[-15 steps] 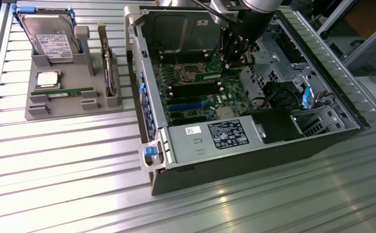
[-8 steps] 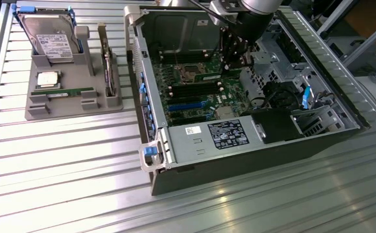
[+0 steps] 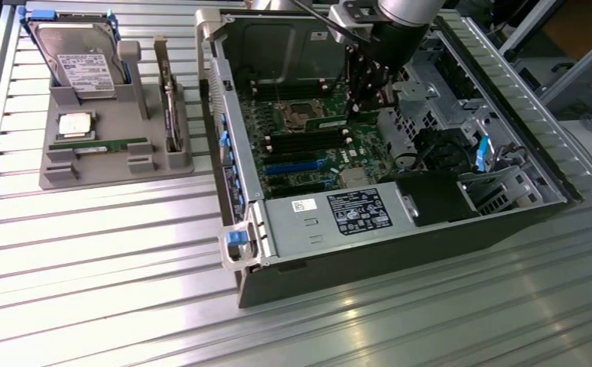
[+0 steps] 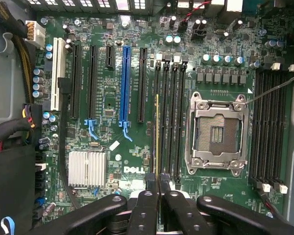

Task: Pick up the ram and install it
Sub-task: 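Insert the ram into the slot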

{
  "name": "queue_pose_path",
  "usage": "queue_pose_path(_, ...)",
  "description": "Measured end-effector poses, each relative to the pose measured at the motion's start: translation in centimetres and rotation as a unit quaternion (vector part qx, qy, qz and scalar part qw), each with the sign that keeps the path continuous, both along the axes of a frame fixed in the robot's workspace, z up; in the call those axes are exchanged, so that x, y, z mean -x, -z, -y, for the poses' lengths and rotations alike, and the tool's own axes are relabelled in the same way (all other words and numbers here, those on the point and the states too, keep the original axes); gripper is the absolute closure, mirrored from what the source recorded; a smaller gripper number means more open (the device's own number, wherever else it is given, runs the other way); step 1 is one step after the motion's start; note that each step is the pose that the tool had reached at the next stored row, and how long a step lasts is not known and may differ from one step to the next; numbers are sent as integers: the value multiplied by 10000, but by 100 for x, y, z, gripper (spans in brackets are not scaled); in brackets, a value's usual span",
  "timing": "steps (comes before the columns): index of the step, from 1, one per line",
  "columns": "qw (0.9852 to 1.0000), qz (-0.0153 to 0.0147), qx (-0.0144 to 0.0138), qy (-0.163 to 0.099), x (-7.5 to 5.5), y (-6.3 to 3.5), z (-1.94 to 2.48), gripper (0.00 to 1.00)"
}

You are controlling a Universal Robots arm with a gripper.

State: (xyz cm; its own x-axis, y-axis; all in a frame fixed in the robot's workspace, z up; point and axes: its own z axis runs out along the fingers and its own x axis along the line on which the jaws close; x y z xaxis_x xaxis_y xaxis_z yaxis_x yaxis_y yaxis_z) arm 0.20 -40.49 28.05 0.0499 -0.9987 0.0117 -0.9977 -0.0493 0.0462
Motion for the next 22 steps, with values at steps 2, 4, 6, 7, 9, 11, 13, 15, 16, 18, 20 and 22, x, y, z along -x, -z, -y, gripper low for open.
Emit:
queue_pose_path(2,10000,0,0,0,0,16,0,88)
queue_pose_path(4,10000,0,0,0,0,31,0,88)
queue_pose_path(6,10000,0,0,0,0,43,0,88)
queue_pose_path(7,10000,0,0,0,0,49,0,88)
queue_pose_path(9,10000,0,0,0,0,61,0,88)
queue_pose_path(11,10000,0,0,0,0,73,0,88)
queue_pose_path(13,10000,0,0,0,0,83,0,88)
queue_pose_path(15,10000,0,0,0,0,91,0,88)
queue_pose_path(16,10000,0,0,0,0,98,0,88)
queue_pose_path(18,10000,0,0,0,0,113,0,88)
queue_pose_path(20,10000,0,0,0,0,125,0,88)
queue_pose_path(22,10000,0,0,0,0,135,0,88)
